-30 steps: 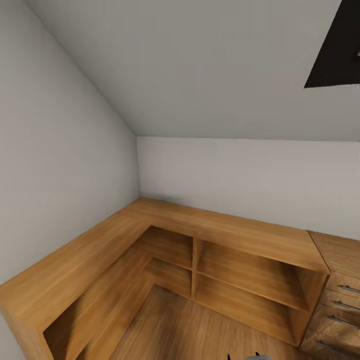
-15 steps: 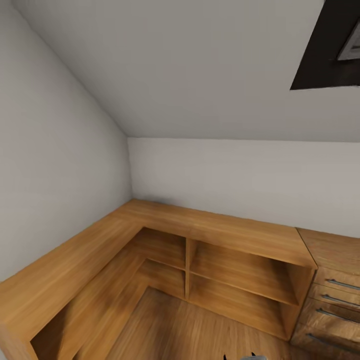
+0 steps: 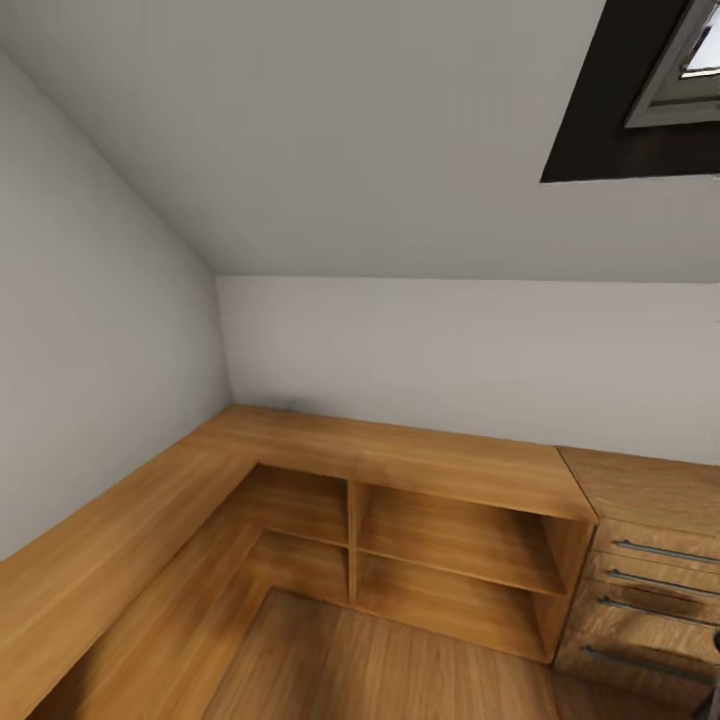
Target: In the bedroom, organize the workspace by keeping the computer under the desk, ensuring the monitor is on the desk, placing the keyboard on the desk next to the monitor, placing the mouse on the desk next to the keyboard, moving the folder from the swivel chair onto the desk next to the mouse, stacking the notebook on top of the folder with the pen on top of the notebook, and positioning the swivel chair next to the desk.
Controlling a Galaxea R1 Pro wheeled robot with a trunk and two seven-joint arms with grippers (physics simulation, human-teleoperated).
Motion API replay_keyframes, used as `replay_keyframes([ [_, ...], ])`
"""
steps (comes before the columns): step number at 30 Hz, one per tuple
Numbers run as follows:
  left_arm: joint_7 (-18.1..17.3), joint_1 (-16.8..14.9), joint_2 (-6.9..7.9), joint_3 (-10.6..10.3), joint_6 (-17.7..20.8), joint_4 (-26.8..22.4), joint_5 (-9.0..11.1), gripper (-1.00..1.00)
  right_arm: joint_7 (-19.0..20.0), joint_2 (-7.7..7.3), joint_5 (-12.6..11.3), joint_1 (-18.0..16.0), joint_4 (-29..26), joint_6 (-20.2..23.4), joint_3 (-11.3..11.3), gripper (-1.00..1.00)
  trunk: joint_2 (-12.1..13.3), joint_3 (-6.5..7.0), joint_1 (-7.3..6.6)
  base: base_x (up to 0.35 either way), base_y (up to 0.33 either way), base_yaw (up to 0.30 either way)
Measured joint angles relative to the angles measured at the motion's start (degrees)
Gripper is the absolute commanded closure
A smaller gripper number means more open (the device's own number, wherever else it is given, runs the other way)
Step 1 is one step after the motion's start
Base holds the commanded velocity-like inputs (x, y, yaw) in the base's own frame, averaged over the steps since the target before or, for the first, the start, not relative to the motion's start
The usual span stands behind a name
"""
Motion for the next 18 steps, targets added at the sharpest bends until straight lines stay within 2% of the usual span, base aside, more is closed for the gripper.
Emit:
replay_keyframes([
  [3,0.0,0.0,-0.14,-0.3,0.0,0.2,0.0,-1.0,0.0,0.16,0.0,0.0,0.2,0.0,0.0,-1.0,0.0,0.0,0.0,0.291,0.148,-0.291],
  [6,-0.1,0.0,-0.66,-1.7,0.0,0.3,-0.4,-1.0,0.0,0.21,0.0,0.0,0.2,0.0,0.0,-1.0,0.0,0.0,-0.01,0.305,0.149,-0.297],
  [9,-0.1,0.0,-0.86,-2.2,0.0,0.3,-0.8,-1.0,0.0,0.22,0.0,0.0,0.2,0.0,0.0,-1.0,0.0,0.0,-0.01,0.273,0.126,-0.299],
  [18,-0.1,0.0,-1.02,-2.6,0.0,0.4,-1.1,-1.0,0.0,0.14,0.0,0.0,0.3,0.0,-0.1,-1.0,0.0,0.0,0.03,0.035,0.016,-0.3],
])
